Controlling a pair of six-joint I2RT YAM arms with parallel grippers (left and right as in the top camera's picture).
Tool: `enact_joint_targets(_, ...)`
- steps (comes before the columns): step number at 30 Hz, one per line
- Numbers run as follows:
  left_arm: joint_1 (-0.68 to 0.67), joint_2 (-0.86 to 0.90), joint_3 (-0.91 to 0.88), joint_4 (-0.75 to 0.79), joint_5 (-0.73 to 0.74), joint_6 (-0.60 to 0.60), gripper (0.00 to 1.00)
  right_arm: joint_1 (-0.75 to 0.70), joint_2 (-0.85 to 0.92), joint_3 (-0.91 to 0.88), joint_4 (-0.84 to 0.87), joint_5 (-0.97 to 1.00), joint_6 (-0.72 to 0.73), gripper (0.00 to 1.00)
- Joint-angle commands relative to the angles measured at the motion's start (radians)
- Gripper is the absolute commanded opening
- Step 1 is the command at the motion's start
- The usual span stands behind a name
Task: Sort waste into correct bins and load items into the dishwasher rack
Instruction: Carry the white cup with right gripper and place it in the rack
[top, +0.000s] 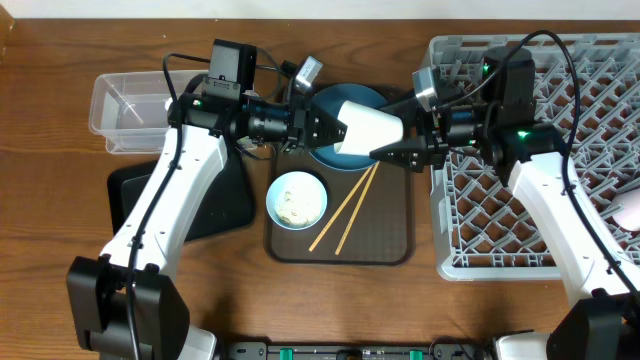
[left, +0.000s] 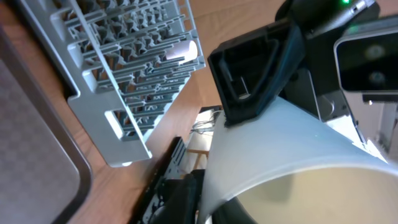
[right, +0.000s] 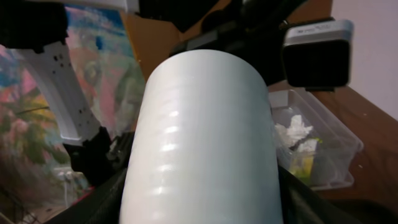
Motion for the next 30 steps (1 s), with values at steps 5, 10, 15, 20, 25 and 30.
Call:
enact_joint_targets(5,0.000,0.006,0.002,-0.034,-0.233,0.024,0.54,0.009,0.005,0.000,-0.026,0.096,0.184,0.40)
enact_joint_targets(10,0.004,0.006,0.002,-0.200,-0.655,0.050,0.61,-0.008,0.005,0.000,-0.161,0.355,0.260,0.36)
enact_joint_targets(15,0.050,-0.014,0.002,-0.325,-0.788,0.112,0.65,-0.052,-0.013,0.014,-0.354,0.630,0.262,0.33)
enact_joint_targets(20,0.101,-0.057,0.002,-0.389,-0.924,0.122,0.68,-0.129,-0.068,0.077,-0.528,0.892,0.263,0.32)
enact_joint_targets(25,0.117,-0.098,0.002,-0.433,-1.063,0.122,0.69,-0.240,-0.103,0.177,-0.679,1.159,0.352,0.24)
enact_joint_targets(30,0.118,-0.110,0.002,-0.441,-1.076,0.122,0.70,-0.354,-0.100,0.242,-0.798,1.357,0.390,0.22)
